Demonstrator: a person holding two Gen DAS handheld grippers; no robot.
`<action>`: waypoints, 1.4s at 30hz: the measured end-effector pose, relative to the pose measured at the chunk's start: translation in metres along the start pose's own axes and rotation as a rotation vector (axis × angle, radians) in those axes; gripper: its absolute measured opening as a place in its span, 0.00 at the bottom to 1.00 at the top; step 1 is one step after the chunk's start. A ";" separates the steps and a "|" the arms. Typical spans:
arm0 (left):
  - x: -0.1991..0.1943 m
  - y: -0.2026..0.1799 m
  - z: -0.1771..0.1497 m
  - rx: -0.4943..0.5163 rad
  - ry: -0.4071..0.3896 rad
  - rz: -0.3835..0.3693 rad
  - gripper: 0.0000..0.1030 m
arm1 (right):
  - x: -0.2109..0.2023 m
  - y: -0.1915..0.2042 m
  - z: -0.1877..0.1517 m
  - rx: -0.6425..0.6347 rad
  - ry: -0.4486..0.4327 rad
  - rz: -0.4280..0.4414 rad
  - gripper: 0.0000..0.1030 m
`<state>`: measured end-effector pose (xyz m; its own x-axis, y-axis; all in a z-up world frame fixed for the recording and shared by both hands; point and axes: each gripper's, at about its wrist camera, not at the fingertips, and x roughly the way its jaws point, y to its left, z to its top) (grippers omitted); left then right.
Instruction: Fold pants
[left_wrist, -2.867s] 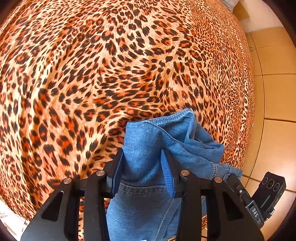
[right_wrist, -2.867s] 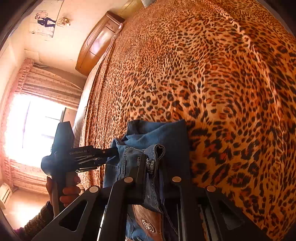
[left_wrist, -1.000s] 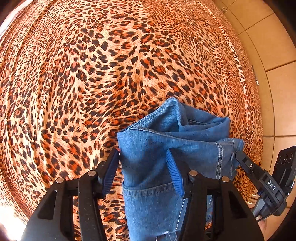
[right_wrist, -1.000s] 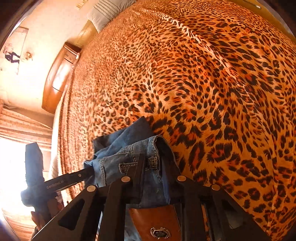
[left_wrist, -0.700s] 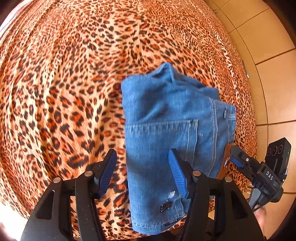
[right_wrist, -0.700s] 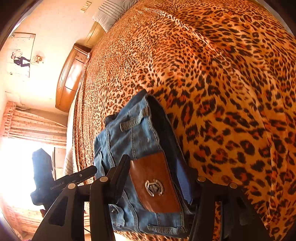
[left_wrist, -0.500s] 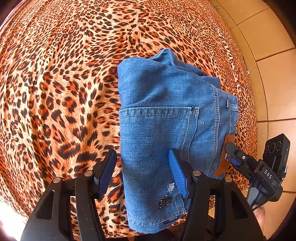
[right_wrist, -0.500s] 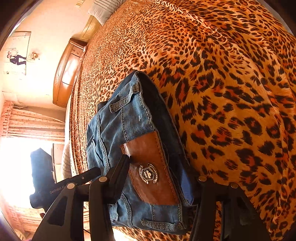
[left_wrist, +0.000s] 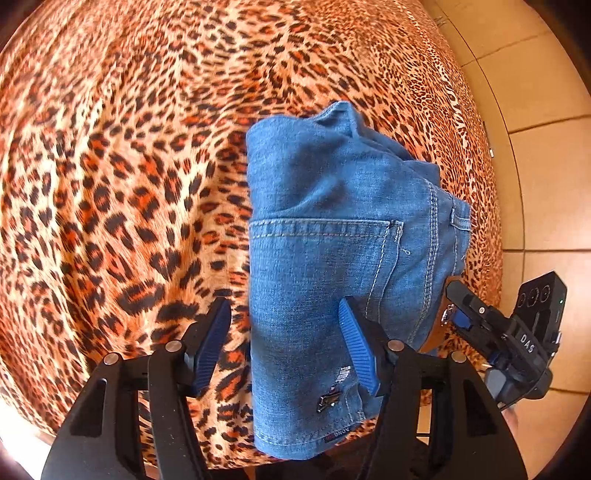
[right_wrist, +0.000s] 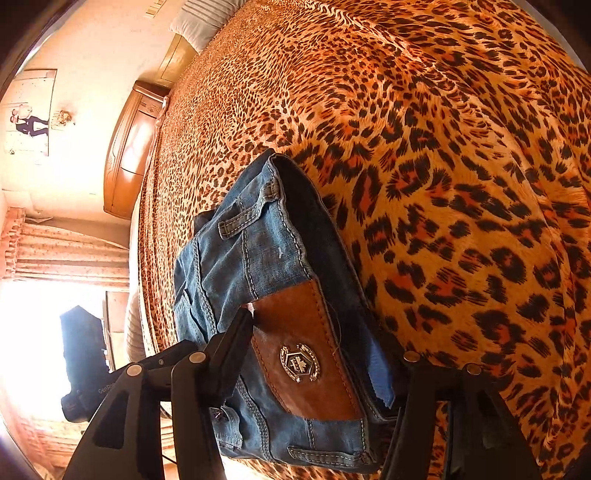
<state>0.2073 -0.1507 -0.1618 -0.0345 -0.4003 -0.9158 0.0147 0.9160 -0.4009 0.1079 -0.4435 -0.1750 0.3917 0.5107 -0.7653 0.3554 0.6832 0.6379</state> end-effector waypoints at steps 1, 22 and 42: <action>0.001 0.006 0.000 -0.038 0.021 -0.035 0.58 | -0.001 0.001 0.000 -0.004 -0.002 -0.007 0.58; -0.004 0.007 0.071 -0.084 -0.011 0.026 0.39 | 0.026 0.047 0.067 -0.168 -0.025 -0.164 0.21; 0.016 -0.002 -0.078 0.059 0.121 0.044 0.45 | -0.018 0.004 -0.043 -0.263 0.162 -0.074 0.10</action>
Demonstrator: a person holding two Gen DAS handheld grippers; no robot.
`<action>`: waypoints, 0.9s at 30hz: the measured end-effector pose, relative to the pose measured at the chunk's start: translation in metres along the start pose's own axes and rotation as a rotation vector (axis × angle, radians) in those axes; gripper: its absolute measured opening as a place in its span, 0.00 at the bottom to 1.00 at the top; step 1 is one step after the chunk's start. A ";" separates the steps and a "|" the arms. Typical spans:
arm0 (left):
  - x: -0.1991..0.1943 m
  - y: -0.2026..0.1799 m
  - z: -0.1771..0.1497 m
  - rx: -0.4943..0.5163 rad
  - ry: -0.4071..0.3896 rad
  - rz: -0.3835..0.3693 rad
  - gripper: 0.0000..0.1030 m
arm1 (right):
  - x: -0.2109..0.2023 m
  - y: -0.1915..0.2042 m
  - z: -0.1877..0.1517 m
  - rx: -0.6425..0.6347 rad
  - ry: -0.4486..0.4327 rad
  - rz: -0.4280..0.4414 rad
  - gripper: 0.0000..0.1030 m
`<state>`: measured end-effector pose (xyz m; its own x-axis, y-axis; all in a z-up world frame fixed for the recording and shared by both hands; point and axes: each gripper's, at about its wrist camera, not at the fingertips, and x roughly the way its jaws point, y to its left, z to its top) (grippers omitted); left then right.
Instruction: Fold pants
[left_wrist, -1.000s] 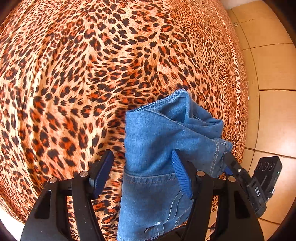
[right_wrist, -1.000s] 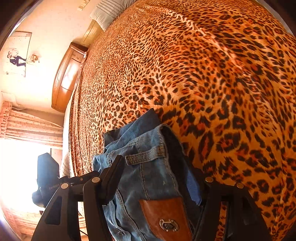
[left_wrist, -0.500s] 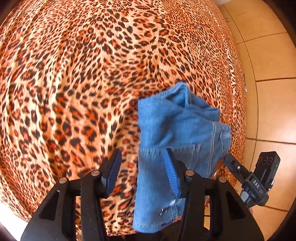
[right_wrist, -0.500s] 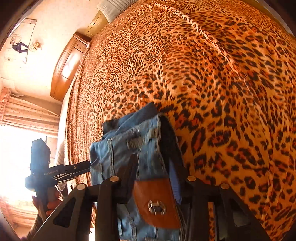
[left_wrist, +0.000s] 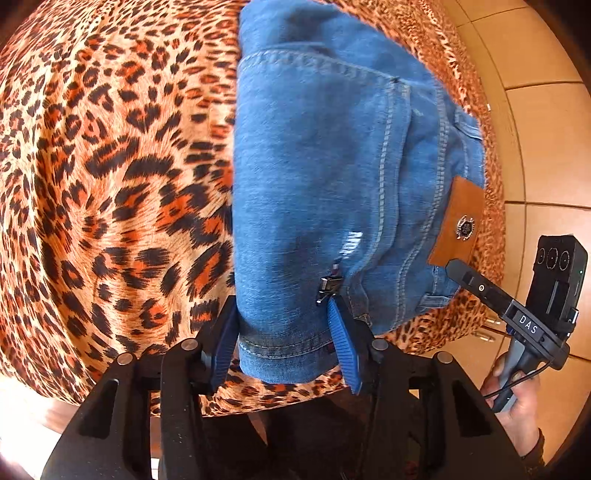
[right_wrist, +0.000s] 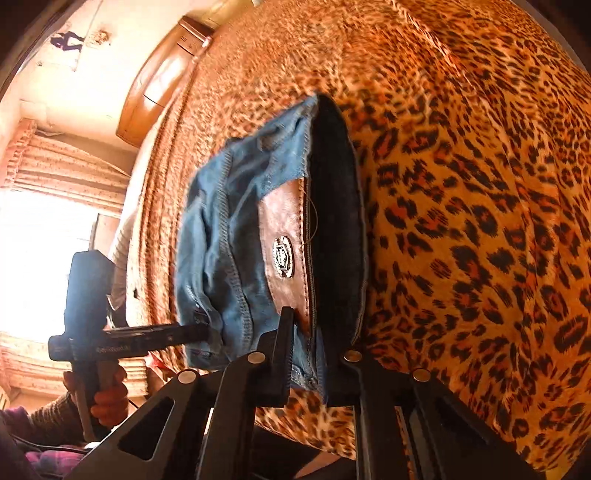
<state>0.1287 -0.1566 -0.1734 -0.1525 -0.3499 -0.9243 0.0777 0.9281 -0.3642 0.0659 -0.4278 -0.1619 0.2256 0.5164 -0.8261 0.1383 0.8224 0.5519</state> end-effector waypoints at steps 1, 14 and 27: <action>0.001 0.002 -0.002 -0.015 -0.002 -0.006 0.45 | 0.006 -0.007 -0.002 0.009 0.016 -0.014 0.11; -0.078 -0.003 0.057 -0.032 -0.226 0.010 0.54 | -0.034 -0.004 0.052 0.052 -0.163 0.049 0.50; -0.038 0.011 0.146 -0.147 -0.148 0.042 0.36 | 0.022 0.000 0.110 0.043 -0.089 -0.074 0.19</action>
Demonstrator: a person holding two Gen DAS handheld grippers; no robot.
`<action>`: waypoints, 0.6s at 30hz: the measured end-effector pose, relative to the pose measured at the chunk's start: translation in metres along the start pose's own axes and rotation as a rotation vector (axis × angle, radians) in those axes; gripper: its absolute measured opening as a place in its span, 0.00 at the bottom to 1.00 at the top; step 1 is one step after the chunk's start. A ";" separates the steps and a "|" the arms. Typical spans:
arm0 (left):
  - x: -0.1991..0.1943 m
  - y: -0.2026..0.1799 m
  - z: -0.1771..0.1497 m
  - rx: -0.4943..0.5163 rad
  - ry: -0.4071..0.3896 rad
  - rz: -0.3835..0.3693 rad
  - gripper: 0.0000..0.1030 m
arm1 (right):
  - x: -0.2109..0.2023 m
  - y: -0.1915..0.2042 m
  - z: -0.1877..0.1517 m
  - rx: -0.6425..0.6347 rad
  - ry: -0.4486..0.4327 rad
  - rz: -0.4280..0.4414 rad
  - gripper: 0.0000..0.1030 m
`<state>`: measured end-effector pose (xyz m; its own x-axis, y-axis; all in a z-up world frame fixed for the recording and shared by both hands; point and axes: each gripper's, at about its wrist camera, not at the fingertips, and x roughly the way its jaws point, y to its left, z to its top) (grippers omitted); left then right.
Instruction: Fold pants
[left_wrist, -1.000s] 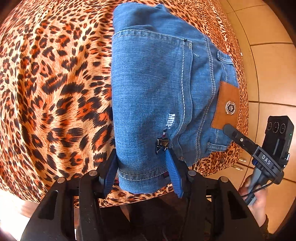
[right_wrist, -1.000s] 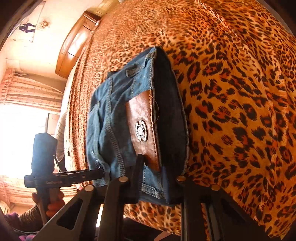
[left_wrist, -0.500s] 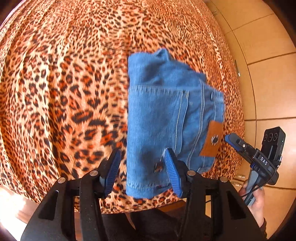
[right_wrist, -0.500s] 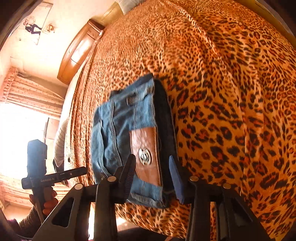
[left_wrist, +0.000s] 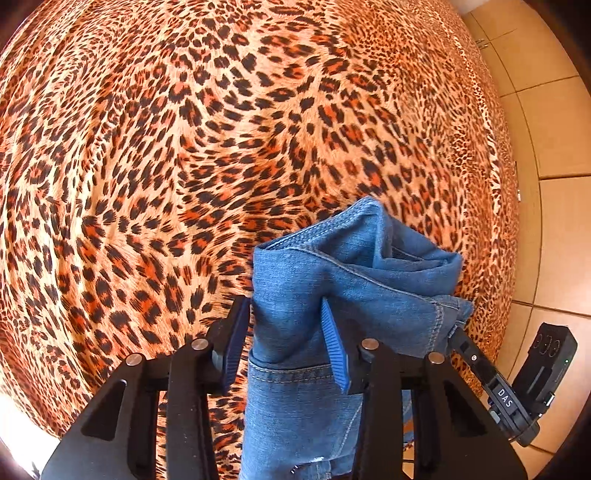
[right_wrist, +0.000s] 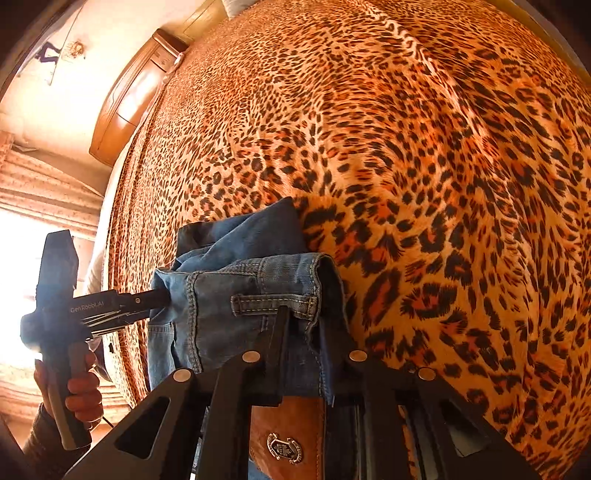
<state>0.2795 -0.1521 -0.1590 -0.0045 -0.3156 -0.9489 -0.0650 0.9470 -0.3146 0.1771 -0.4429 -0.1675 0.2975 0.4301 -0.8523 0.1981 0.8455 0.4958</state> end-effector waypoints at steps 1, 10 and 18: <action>-0.007 0.001 -0.002 -0.003 -0.013 -0.019 0.36 | -0.008 -0.002 -0.001 0.003 -0.022 0.011 0.19; 0.005 0.052 -0.098 -0.121 0.028 -0.187 0.58 | -0.020 0.097 0.042 -0.381 0.055 0.124 0.54; 0.013 0.049 -0.126 -0.191 -0.001 -0.251 0.58 | 0.094 0.205 0.035 -0.756 0.352 0.008 0.55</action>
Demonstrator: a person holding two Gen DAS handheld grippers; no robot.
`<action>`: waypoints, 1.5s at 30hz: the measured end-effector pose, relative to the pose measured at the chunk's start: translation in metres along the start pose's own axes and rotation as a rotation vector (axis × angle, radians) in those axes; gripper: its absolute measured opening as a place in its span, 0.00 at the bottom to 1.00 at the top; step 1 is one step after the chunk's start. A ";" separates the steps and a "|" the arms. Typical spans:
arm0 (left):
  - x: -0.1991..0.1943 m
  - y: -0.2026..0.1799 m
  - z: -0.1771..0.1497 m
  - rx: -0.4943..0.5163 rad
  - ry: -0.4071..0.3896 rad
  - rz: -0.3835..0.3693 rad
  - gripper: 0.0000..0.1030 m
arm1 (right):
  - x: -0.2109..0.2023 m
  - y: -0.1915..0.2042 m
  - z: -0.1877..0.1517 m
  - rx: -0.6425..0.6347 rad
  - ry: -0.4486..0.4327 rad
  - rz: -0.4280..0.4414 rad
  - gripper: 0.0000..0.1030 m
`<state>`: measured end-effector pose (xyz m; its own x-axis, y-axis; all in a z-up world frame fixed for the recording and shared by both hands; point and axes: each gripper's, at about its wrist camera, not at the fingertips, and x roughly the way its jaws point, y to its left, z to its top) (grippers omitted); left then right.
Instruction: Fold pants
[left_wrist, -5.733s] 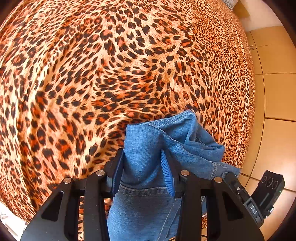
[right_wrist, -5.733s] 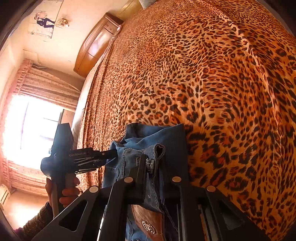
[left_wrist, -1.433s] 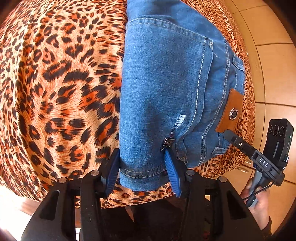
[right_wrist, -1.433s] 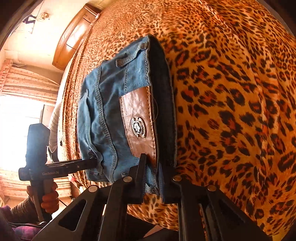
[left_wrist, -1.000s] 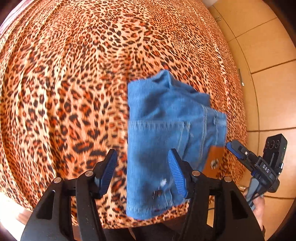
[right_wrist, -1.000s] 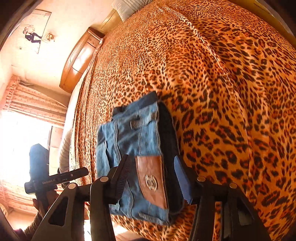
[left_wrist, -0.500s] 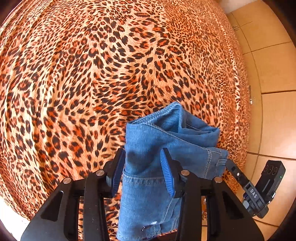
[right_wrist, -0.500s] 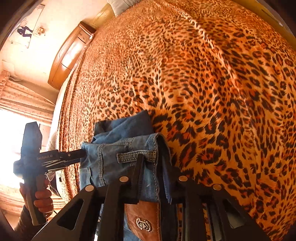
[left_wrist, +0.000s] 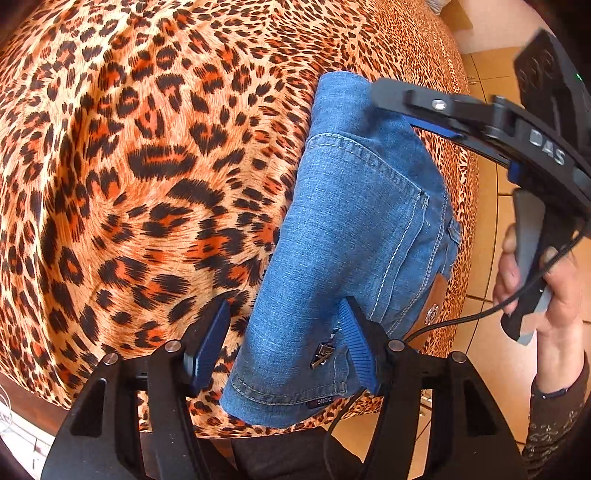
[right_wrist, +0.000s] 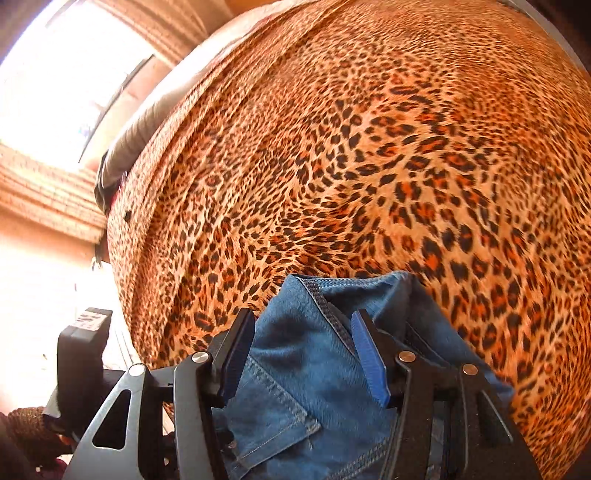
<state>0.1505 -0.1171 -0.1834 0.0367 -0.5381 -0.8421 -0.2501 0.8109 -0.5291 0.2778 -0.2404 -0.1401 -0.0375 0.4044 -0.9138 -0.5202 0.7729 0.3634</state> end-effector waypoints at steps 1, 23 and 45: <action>0.005 -0.002 -0.002 -0.012 0.003 -0.022 0.55 | 0.011 0.003 0.000 -0.043 0.044 -0.026 0.55; -0.037 -0.012 -0.011 -0.026 -0.154 0.070 0.55 | -0.088 -0.077 -0.064 0.214 -0.153 0.087 0.63; 0.023 -0.050 0.038 0.111 0.133 0.072 0.64 | -0.047 -0.079 -0.204 0.558 -0.336 0.207 0.70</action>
<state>0.2003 -0.1615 -0.1802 -0.1079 -0.4972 -0.8609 -0.1389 0.8650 -0.4821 0.1467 -0.4201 -0.1631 0.2250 0.6312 -0.7422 -0.0098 0.7632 0.6461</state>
